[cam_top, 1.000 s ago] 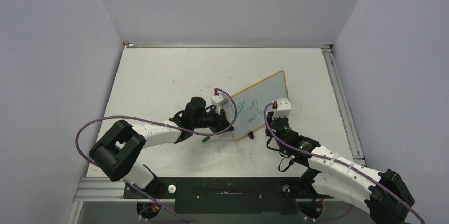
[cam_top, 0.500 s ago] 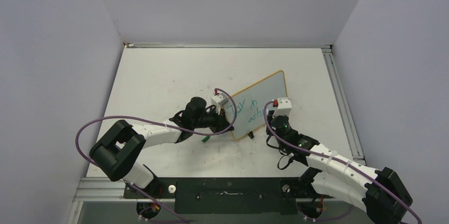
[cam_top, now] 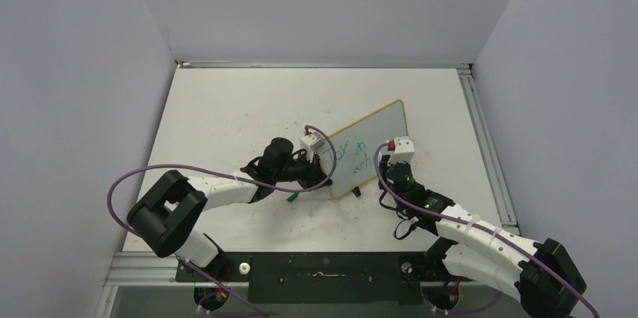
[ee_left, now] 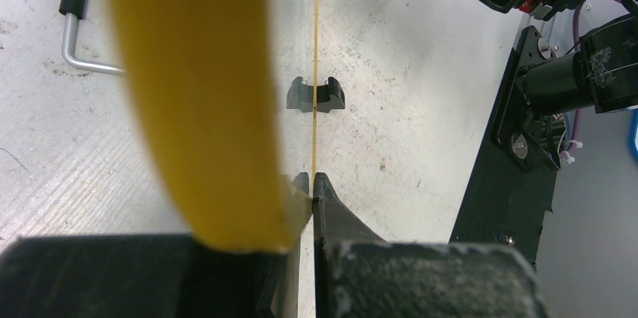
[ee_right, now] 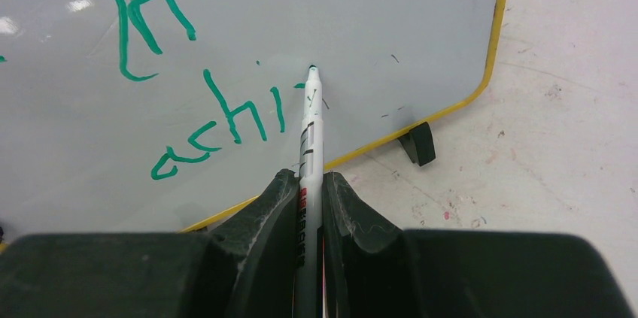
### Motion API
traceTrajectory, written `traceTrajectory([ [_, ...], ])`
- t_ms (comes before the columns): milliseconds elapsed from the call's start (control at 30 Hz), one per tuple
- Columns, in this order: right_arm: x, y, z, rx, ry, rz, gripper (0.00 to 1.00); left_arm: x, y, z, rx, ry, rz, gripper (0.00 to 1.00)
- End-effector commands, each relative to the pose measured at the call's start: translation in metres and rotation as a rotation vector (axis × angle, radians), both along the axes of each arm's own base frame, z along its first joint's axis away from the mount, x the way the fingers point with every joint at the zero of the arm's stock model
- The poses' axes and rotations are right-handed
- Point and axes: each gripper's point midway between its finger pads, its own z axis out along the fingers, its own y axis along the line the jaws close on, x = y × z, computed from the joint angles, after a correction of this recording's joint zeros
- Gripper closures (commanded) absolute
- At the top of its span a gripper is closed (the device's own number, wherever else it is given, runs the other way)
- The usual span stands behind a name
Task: Write a sentence on the whiteboard
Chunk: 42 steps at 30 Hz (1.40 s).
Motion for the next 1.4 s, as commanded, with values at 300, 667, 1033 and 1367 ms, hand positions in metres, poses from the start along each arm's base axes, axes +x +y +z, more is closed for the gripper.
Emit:
traceTrajectory([
  [300,0.003,0.019,0.021,0.095,-0.043,0.063,0.95,-0.008,-0.006,0.008,-0.017,0.001,-0.038,1.00],
  [667,-0.009,0.017,0.000,0.108,0.032,0.047,0.95,-0.007,-0.006,0.008,-0.018,0.002,-0.038,1.00],
  [1033,-0.016,0.010,-0.017,0.084,0.088,0.020,0.95,-0.007,-0.007,0.010,-0.020,0.001,-0.038,1.00],
  [1367,-0.005,0.005,-0.009,0.059,0.048,-0.021,0.95,-0.006,-0.007,0.011,-0.017,-0.001,-0.039,1.00],
])
